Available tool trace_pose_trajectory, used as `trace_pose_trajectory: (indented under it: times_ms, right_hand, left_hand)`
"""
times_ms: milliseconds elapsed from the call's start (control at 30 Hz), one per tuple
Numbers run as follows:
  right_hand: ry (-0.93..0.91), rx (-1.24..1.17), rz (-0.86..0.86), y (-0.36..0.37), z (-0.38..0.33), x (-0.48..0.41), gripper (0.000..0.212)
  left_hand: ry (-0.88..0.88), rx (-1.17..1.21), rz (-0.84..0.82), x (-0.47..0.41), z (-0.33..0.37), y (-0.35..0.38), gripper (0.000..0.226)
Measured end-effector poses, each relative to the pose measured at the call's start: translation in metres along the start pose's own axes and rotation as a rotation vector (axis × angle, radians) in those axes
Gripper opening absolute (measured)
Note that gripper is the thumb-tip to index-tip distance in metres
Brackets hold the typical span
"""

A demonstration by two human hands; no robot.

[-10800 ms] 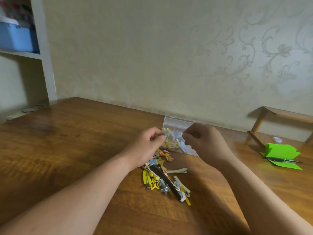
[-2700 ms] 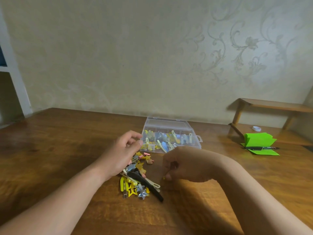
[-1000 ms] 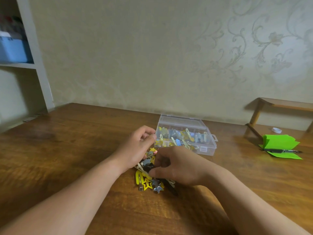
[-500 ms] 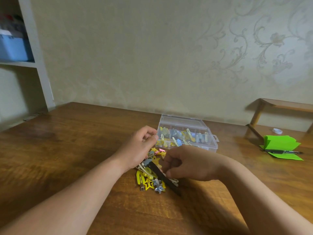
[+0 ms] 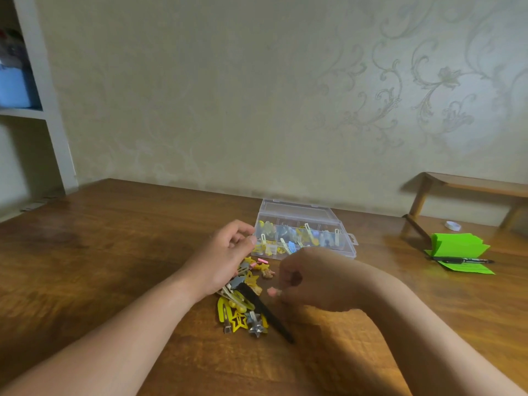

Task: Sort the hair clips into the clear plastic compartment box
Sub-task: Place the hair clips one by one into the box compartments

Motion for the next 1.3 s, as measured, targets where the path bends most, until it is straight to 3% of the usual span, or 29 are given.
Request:
trace_pose_trajectory:
  times_ms: [100,167,233,467,800,967,1167,1300]
  right_hand:
    - [0.054,-0.231,0.269,-0.04,0.023,0.006,0.008]
    - [0.143,-0.369,0.488,-0.07,0.053,0.016,0.012]
    - [0.264,-0.402,0.6,-0.087,0.084,0.021,0.014]
    - [0.476,-0.028,0.361,-0.068,0.133,-0.013,0.006]
    - [0.566,0.205,0.209,-0.046,0.152,-0.05,0.029]
    - [0.613,0.124,0.373,-0.06,0.145,-0.03,0.014]
    - [0.333,-0.261,0.738,-0.075,0.077,0.011,0.008]
    - [0.181,-0.362,0.706,-0.056,0.036,0.017,0.01]
  left_hand:
    - [0.003,0.015,-0.004,-0.001,0.0,0.0,0.023]
    - [0.006,0.03,0.008,-0.003,0.0,0.0,0.023]
    - [0.012,0.025,0.027,-0.004,-0.001,-0.002,0.024]
    - [0.019,-0.004,0.006,-0.006,-0.002,0.001,0.024]
    - [0.024,-0.036,-0.001,-0.005,0.0,0.0,0.027]
    - [0.024,-0.036,0.003,-0.005,0.0,-0.001,0.029]
    - [0.027,-0.038,-0.003,-0.002,0.002,-0.001,0.03]
    - [0.019,-0.033,-0.026,-0.001,0.001,0.001,0.031]
Point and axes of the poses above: each hand's wrist, its own x-axis away from the middle knuckle, its own y-axis out of the palm, z = x × y, the point moved 10 cm from there along -x, towards the middle knuckle, and after that the axes turned 2 degrees about y, right-handed, at the moved point
